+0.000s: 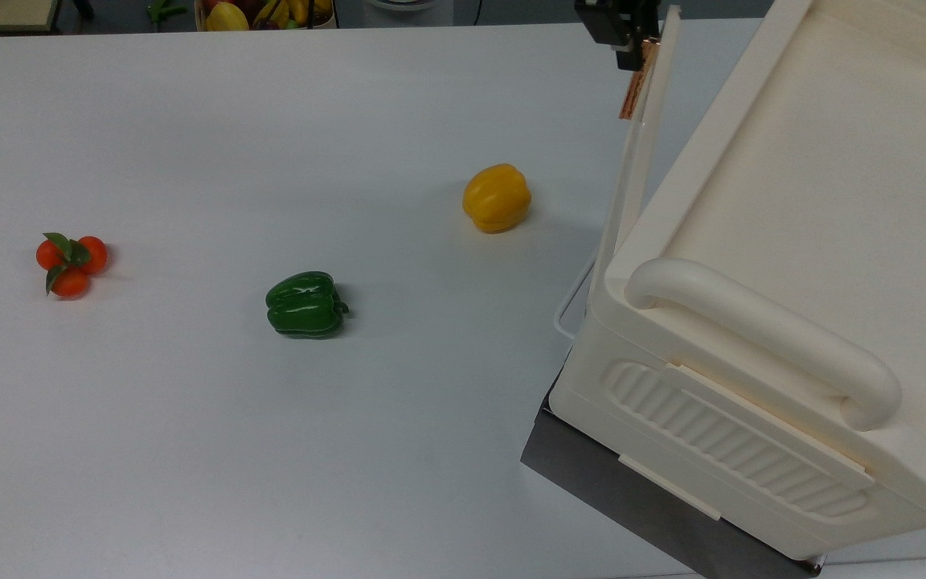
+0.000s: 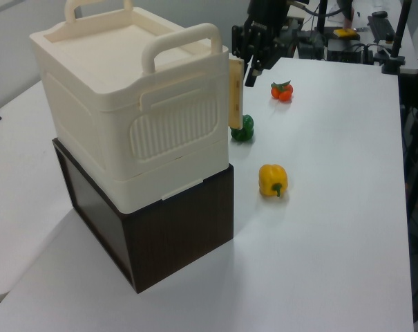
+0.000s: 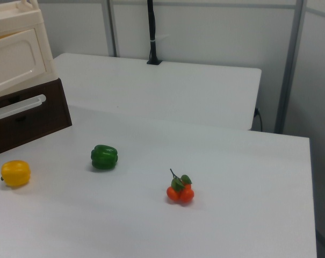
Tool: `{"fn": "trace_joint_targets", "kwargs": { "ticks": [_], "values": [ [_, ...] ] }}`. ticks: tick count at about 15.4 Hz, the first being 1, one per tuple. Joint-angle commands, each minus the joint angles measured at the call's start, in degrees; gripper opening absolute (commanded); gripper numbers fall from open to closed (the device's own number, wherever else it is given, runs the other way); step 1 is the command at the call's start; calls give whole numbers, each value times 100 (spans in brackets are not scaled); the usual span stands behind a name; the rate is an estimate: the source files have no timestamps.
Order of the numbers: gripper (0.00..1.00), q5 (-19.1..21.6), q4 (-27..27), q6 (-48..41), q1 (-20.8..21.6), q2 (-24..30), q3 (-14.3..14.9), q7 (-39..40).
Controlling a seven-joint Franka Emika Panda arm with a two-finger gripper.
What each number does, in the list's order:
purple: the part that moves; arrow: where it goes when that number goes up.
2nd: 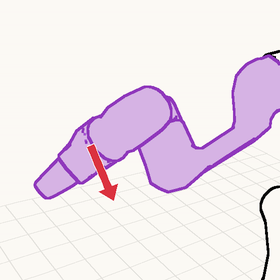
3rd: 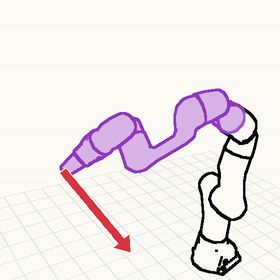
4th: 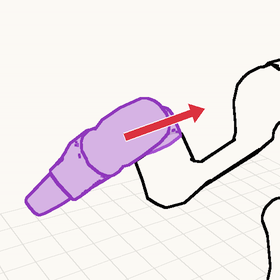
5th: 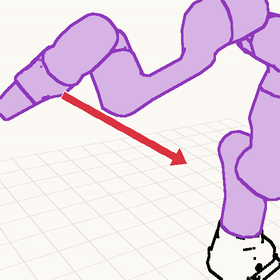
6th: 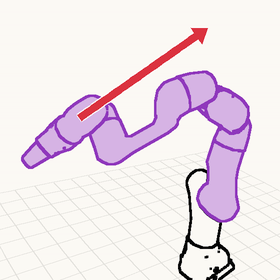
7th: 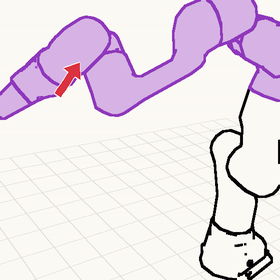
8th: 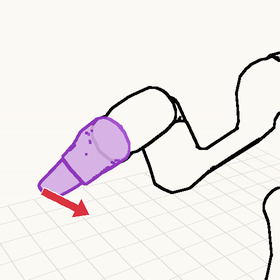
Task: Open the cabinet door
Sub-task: 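Pull the door edge outward, swinging it open on its hinge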
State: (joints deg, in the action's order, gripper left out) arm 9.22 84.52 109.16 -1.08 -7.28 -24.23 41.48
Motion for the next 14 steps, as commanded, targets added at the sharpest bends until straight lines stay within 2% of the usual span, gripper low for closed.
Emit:
{"fn": "trace_joint_targets", "kwargs": {
  "ticks": [1, 4, 8, 10, 11, 12, 14],
  "values": [
    [32, 115, 266, -194, -208, 280, -55, 88],
    [32, 115, 258, -203, -401, 271, -38, 133],
    [33, 115, 258, -211, -507, 262, 182, 220],
    [44, 124, 240, -264, -507, 280, 287, 186],
    [55, 132, 231, -290, -507, 288, 288, 124],
    [60, 193, 223, -316, -498, 306, 288, 63],
    [100, 326, 205, -299, -446, 376, 262, -313]
  ]
}}
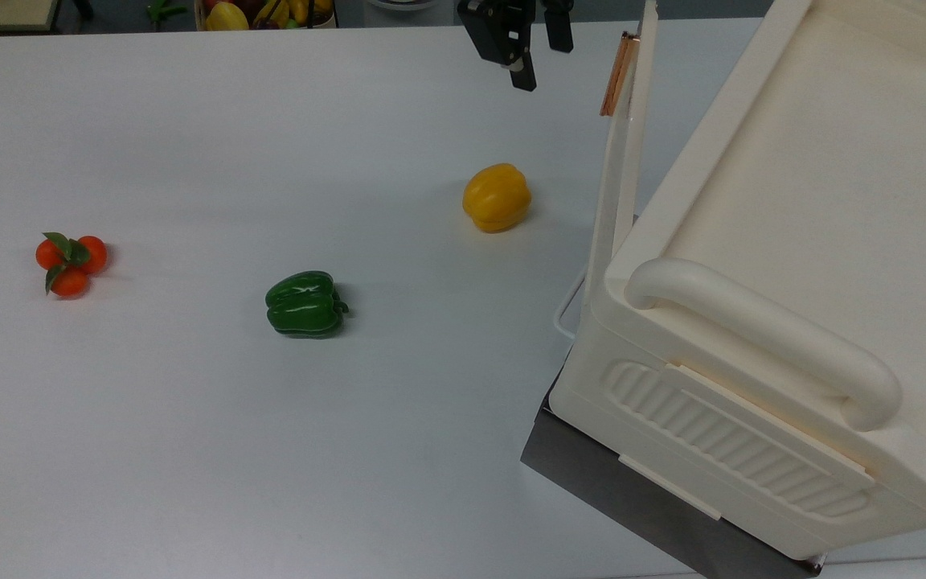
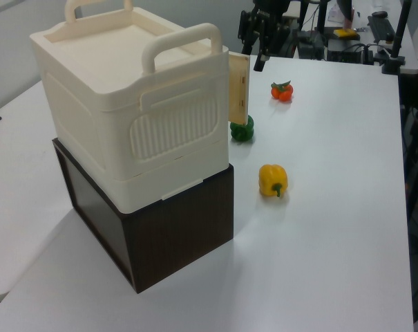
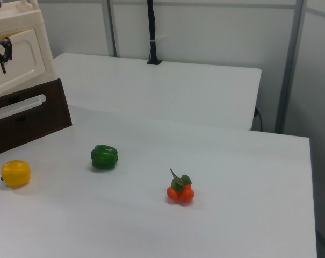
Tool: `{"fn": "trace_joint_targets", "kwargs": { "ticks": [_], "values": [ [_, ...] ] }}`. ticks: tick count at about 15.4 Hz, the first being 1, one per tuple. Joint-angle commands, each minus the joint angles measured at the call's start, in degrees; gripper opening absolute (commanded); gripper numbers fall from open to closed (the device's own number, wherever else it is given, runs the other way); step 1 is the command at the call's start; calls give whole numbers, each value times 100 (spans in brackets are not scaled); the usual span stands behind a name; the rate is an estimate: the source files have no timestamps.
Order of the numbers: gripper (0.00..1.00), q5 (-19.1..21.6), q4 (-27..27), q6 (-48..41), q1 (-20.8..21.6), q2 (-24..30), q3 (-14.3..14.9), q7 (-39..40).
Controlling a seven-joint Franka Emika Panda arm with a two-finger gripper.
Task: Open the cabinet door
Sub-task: 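Pull the door edge outward, swinging it open on its hinge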
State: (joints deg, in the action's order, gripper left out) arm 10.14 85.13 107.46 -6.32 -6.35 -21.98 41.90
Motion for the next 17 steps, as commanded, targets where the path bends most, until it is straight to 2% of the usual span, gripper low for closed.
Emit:
{"fn": "trace_joint_targets", "kwargs": {
  "ticks": [1, 3, 7, 12, 17],
  "values": [
    [100, 234, 118, -85, 104, 300, 1, -724],
    [100, 173, 109, -24, 262, 292, 0, -1488],
    [100, 172, 170, 618, 474, 257, -8, -2457],
    [100, 137, 197, 926, 439, 204, -8, -2538],
    [100, 85, 241, 874, 351, 204, 9, -2494]
  ]
}}
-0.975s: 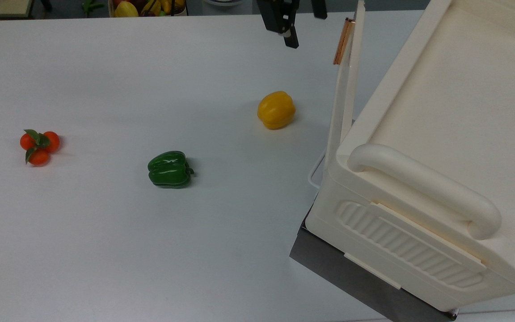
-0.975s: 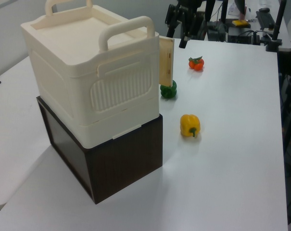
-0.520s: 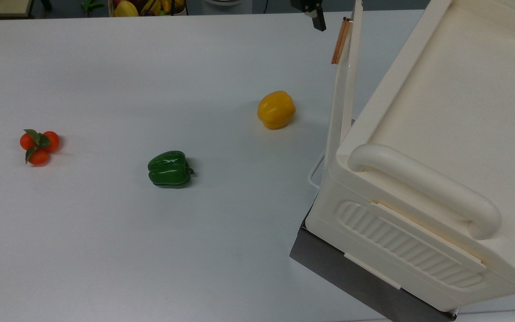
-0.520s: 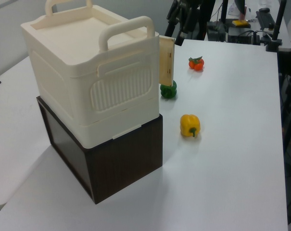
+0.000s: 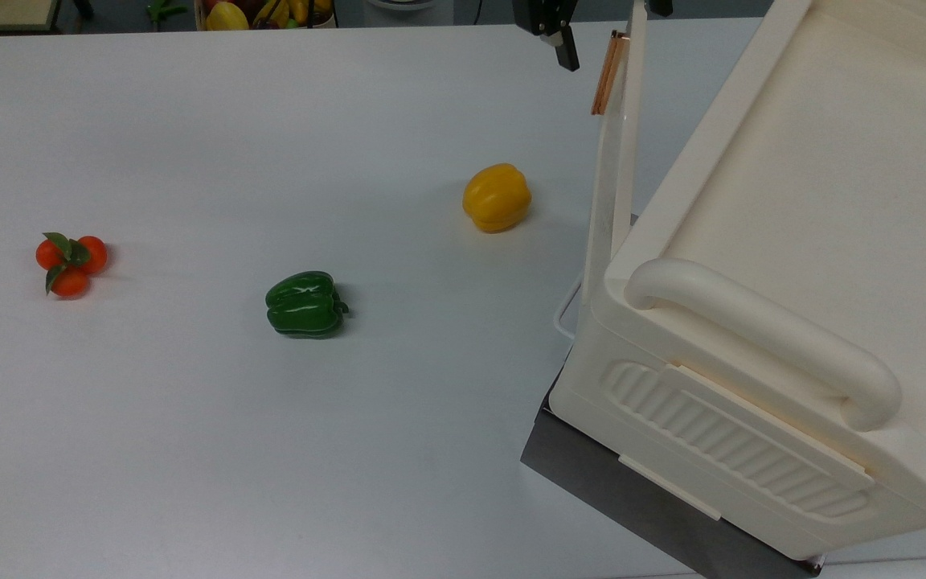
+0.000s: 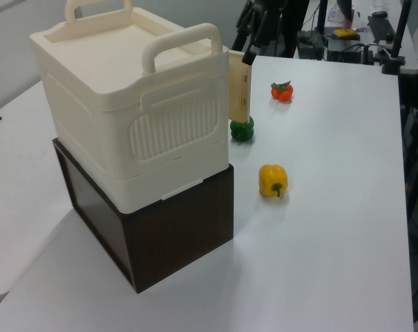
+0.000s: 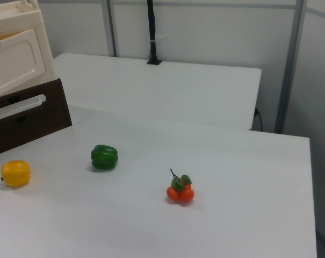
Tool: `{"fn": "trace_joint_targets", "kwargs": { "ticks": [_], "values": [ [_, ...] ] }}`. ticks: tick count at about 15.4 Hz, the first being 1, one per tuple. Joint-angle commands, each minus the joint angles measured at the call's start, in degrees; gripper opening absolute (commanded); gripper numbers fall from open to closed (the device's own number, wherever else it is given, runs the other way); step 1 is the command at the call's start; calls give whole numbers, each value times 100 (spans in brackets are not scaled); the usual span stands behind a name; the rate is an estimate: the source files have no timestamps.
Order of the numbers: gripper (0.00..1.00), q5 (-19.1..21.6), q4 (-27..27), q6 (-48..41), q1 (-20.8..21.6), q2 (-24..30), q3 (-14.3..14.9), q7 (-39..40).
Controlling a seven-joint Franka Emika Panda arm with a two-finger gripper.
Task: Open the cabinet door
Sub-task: 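Pull the door edge outward, swinging it open on its hinge, then keep swinging the door wide open, then release the handle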
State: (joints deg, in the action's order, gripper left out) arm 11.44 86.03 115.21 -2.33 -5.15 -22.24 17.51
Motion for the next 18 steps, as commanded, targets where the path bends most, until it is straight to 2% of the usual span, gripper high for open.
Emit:
{"fn": "trace_joint_targets", "kwargs": {
  "ticks": [1, 8, 12, 16, 18],
  "values": [
    [100, -106, 151, 72, -66, 93, 35, -55],
    [100, -484, 186, -157, -330, 94, 106, -46],
    [100, -686, 169, -87, -400, 49, 386, 7],
    [100, -686, 125, 27, -400, 49, 755, 436],
    [100, -704, 125, 150, -400, 6, 826, 525]
  ]
}}
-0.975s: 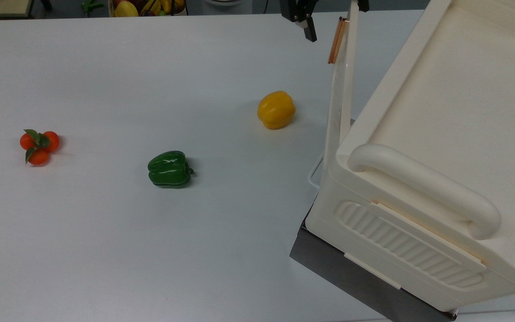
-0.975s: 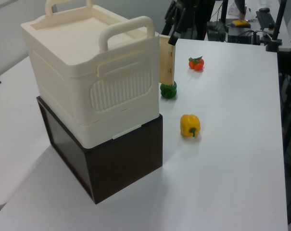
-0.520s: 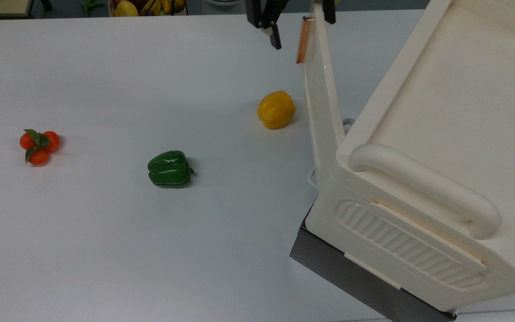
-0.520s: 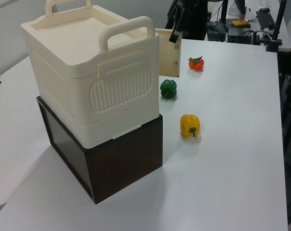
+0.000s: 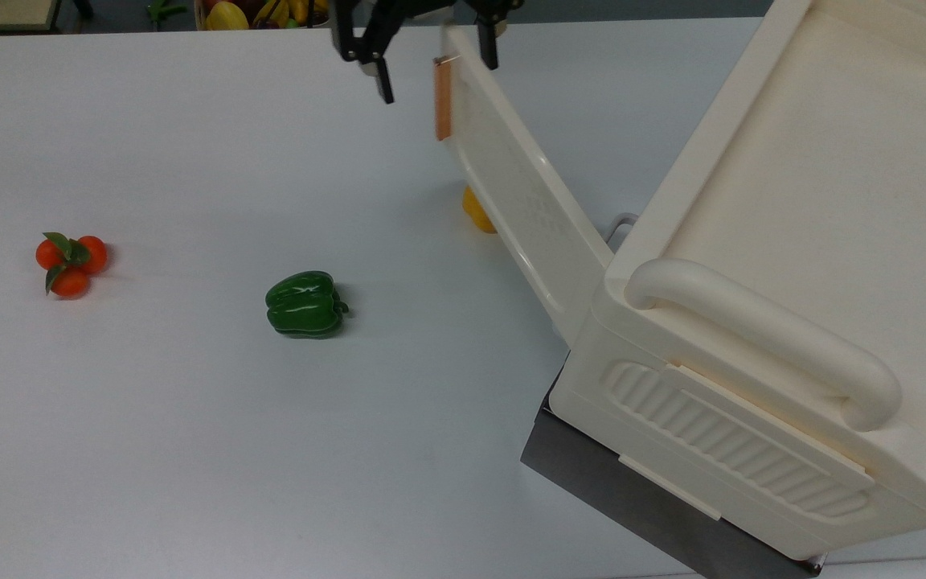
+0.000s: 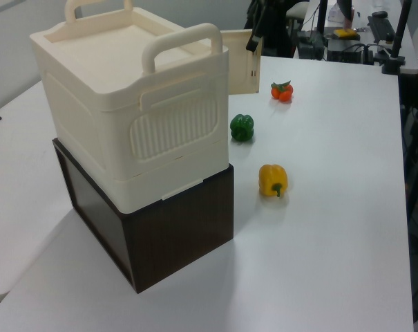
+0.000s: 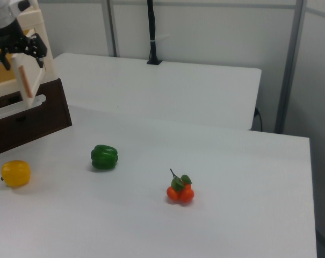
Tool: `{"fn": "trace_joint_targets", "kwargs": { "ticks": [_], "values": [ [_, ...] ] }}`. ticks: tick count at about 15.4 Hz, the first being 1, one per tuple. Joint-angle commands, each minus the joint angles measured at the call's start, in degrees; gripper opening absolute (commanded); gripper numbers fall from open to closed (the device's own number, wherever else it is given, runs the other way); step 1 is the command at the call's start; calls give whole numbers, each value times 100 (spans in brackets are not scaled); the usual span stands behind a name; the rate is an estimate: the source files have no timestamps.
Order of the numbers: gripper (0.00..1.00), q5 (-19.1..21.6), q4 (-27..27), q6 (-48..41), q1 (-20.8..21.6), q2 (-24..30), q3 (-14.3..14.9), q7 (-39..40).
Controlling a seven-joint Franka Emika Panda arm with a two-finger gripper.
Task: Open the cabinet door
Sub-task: 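Keep swinging the door wide open, then release the handle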
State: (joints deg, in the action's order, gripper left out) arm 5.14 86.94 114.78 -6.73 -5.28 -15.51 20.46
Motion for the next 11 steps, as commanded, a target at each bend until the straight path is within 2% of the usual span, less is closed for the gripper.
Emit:
{"fn": "trace_joint_targets", "kwargs": {
  "ticks": [1, 5, 11],
  "values": [
    [100, -126, 25, 307, 40, -52, 189, 239],
    [100, -548, 25, 1107, 5, -307, 294, 221],
    [100, -602, 16, 1810, -92, -465, 373, 221]
  ]
}}
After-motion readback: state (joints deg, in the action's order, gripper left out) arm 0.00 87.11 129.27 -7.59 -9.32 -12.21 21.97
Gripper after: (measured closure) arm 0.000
